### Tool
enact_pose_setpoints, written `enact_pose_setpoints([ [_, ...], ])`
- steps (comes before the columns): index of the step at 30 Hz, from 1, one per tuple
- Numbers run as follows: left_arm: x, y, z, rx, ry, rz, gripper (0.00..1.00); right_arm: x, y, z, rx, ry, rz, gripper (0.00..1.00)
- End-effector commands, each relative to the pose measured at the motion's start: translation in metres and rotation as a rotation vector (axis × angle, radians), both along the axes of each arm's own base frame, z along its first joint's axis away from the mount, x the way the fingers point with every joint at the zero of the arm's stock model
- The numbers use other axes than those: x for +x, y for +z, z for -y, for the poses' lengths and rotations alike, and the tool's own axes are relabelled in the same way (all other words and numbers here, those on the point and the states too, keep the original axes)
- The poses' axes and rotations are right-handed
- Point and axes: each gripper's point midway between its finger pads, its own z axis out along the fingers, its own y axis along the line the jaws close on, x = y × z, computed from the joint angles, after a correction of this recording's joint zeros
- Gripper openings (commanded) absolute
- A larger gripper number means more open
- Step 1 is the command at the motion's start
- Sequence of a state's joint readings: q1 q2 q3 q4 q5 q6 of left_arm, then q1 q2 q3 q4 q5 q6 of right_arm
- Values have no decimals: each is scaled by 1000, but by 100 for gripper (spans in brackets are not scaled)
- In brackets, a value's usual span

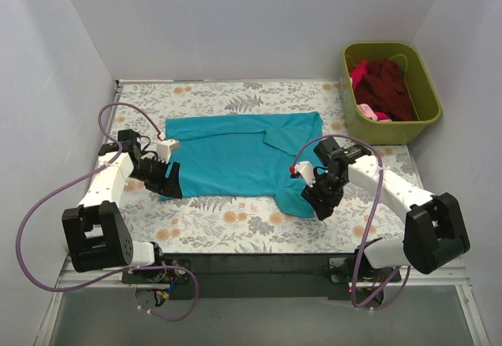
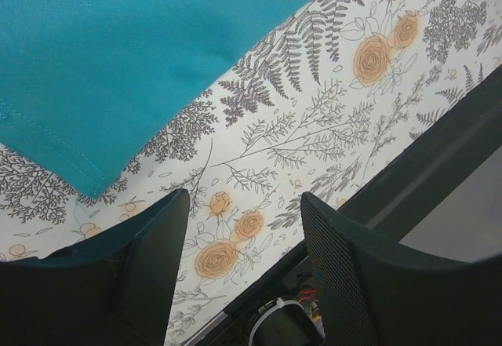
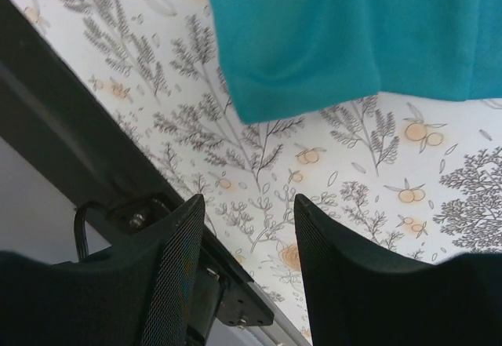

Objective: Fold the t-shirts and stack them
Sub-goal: Fold the tshirt

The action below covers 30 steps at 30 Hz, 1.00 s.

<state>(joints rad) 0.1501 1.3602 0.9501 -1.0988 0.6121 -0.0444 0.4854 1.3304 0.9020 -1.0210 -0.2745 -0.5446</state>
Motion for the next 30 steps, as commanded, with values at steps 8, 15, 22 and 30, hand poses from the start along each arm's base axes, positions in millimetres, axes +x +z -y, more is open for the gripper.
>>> enact_pose_setpoints([
  [8,14,4,0,-27,59,13,58,61,-1,-7,-17,-40,223,45],
  [15,29,5,-4,-38,62,5,57,57,-16,-10,14,40,195,43],
  [22,38,2,-8,-32,69,1,57,70,-27,-17,27,39,224,42],
  [30,40,-3,-10,-26,70,-1,57,66,-34,-24,43,56,189,40],
])
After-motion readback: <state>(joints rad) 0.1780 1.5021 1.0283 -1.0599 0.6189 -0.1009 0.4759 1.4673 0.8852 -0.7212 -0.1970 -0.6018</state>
